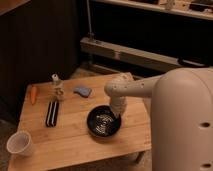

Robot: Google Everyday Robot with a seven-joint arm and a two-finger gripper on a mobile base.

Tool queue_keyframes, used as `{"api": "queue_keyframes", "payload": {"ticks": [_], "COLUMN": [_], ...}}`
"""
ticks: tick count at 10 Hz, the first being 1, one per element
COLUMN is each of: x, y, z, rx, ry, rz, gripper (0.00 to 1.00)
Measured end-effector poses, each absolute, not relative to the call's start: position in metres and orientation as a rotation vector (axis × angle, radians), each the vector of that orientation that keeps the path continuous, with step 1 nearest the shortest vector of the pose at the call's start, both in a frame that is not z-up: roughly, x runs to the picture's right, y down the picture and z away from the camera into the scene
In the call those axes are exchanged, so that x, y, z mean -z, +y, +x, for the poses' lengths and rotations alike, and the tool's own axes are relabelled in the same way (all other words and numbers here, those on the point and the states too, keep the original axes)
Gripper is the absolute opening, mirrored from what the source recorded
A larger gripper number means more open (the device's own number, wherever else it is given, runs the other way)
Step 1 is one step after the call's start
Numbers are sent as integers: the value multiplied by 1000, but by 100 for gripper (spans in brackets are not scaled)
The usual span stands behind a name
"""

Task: Drag the ceramic bowl in a circle

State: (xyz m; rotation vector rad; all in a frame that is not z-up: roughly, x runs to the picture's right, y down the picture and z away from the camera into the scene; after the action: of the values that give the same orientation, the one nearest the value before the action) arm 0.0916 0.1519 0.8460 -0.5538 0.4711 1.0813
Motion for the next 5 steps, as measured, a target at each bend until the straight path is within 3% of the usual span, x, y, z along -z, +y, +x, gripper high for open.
{"api": "queue_keyframes", "payload": {"ticks": [5], "x": [-782], "y": [176], "z": [108], "rx": [-1001], "ry": [482], "rz": [-494], "gripper": [14]}}
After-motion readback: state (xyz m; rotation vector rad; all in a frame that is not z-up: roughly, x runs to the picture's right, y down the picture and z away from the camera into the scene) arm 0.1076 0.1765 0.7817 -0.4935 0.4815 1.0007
